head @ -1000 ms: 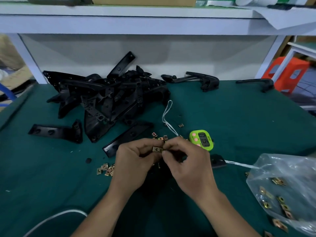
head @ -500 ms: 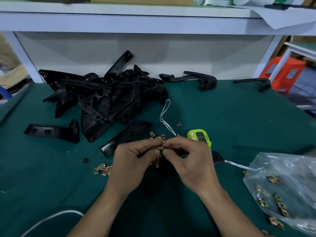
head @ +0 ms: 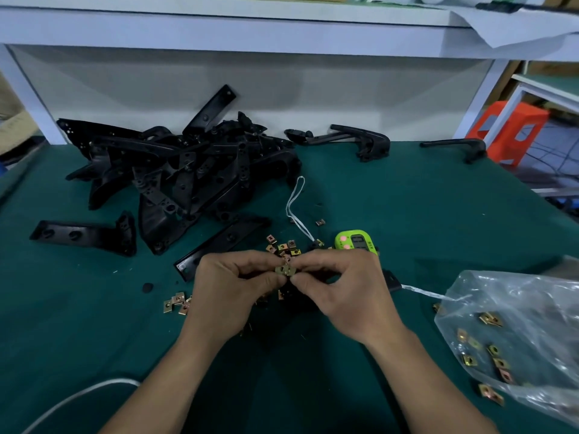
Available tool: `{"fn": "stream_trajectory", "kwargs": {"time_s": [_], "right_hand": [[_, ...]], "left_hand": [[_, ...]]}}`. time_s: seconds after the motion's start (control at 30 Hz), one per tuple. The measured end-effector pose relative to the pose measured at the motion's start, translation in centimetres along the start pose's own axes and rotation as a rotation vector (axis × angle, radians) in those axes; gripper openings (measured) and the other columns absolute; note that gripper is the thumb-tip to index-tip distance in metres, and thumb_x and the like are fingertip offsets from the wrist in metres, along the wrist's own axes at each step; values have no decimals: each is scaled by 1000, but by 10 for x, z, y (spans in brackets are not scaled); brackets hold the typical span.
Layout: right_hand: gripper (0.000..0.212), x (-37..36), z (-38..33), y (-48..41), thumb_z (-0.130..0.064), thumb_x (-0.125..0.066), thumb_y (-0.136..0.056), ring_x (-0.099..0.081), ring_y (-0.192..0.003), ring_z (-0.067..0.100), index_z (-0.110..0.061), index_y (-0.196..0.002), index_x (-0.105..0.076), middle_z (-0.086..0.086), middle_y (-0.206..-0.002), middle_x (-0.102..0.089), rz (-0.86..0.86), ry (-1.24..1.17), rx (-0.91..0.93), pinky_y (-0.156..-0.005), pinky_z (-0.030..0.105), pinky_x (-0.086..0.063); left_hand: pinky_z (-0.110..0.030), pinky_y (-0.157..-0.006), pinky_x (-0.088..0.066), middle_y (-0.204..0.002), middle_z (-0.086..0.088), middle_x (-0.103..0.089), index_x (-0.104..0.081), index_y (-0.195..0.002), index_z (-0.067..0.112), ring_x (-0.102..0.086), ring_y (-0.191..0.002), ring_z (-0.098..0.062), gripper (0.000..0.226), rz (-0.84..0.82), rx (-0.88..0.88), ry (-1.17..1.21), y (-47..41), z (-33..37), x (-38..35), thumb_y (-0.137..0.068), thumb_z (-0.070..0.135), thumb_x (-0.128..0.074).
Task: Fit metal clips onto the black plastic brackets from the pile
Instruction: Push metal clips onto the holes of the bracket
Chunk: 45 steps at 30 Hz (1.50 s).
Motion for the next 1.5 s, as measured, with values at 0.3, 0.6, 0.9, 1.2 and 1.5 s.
{"fn": "stream_trajectory", "kwargs": {"time_s": [0.3,0.6,0.9,1.2,1.5], "right_hand": [[14,-8,24,-5,-8,-71,-85,-65,-59,19,-19,-88,-80,10,-71,-73,30,-377,-264,-55,28,-51],[24,0,22,-4,-6,-76,-85,-71,-86,2,-25,-99,-80,-12,-90,-77,165,-111,-173,-78,22,-54],[44,21,8,1,-73,-51,-83,-58,-80,21,-33,-89,-67,-8,-84,-63,127,824,-280,-68,31,-35],[56,-17,21,5,-78,-51,-74,-54,-107,18,-30,-102,-53,-10,-105,-59,-123,947,-290,-97,36,-29],[65,-23,24,5,-84,-57,-55,-52,-87,11,-33,-93,-43,-17,-85,-57,-93,766,-236,-95,35,-31]], "left_hand": [[-19,-60,-55,-78,-10,-77,-82,-83,18,-71,-67,-14,5,81,145,265,3,-9,-8,-79,16,-79],[-24,-59,-57,-78,-14,-76,-81,-83,17,-69,-64,-19,17,188,200,320,3,-14,1,-94,13,-68],[-22,-62,-57,-86,-16,-77,-82,-88,15,-72,-71,-19,13,165,238,373,1,-20,-1,-91,12,-70],[-22,-58,-57,-83,-17,-77,-81,-81,14,-72,-66,-19,25,129,258,331,-1,-20,-8,-98,12,-63],[-21,-60,-56,-85,-13,-77,-83,-86,18,-74,-75,-17,28,124,274,374,1,-18,4,-86,-7,-69]]}}
Point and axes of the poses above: each hand's wrist, its own y-axis away from the middle knuckle, its own x-axis out of the back of the hand, z = x × y, the point moved 7 cm from there along -y, towards the middle knuckle
